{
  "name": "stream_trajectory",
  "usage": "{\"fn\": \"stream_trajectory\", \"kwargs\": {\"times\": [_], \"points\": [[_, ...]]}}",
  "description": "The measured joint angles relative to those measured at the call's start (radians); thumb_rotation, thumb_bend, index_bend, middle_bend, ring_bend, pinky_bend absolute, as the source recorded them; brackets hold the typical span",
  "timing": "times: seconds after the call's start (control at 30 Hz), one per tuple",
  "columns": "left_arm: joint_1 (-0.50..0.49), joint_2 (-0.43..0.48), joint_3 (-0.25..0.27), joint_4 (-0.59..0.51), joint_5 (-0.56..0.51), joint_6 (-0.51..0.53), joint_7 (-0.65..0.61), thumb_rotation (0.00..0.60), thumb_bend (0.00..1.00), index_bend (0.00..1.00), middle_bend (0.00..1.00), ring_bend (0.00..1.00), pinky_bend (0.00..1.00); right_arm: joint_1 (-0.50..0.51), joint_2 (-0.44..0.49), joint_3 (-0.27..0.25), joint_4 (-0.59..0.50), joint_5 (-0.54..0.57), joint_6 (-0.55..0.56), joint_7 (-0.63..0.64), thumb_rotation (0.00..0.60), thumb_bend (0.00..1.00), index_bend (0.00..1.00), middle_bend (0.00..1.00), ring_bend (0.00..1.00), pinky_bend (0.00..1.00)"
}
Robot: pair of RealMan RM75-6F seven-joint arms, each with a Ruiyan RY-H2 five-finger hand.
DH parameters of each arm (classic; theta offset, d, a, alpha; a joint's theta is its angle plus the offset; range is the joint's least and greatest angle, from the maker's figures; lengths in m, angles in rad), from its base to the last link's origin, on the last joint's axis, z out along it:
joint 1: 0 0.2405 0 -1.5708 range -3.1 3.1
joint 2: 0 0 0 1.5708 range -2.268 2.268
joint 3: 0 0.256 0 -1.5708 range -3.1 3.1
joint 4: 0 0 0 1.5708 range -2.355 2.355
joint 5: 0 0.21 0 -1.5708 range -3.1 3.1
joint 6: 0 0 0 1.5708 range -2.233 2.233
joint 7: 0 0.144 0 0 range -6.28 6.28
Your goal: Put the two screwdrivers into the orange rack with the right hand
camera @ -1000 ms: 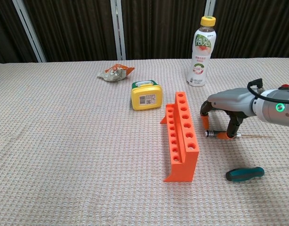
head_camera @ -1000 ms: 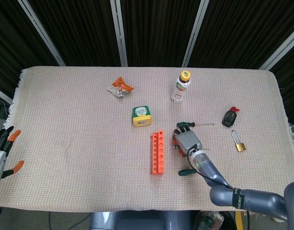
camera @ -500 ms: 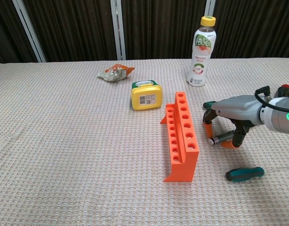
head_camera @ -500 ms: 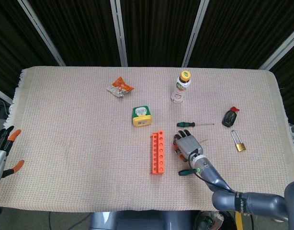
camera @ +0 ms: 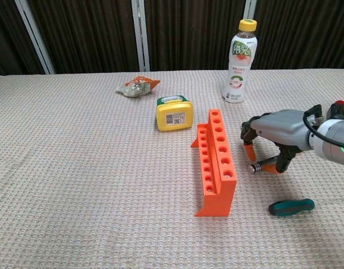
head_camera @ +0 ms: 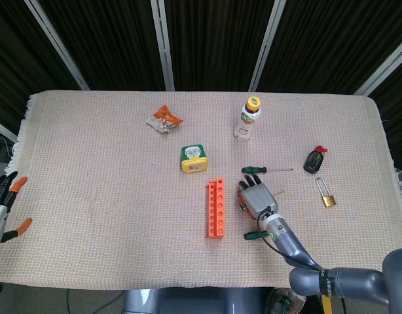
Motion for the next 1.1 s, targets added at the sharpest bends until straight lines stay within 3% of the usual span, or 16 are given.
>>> {"fn": "stream_trajectory", "kwargs": {"times": [0.7, 1.1], "points": [[-0.004, -0.012, 0.001, 0.029, -0.010, -0.014, -0.024, 0.600, 0.24, 0.10, 0.00, 0.00, 0.00, -0.010, -0.082, -0.006, 0.098, -0.028, 0.010, -0.054, 0.600, 0.32, 0.50, 0.16, 0.00, 0.00], [-0.006, -0.019, 0.000, 0.042, -0.013, -0.019, -0.033, 0.600, 0.24, 0.10, 0.00, 0.00, 0.00, -0.012, -0.062, 0.019, 0.082, -0.037, 0.006, -0.037, 0.600, 0.48, 0.58, 0.21, 0.00, 0.00]]}}
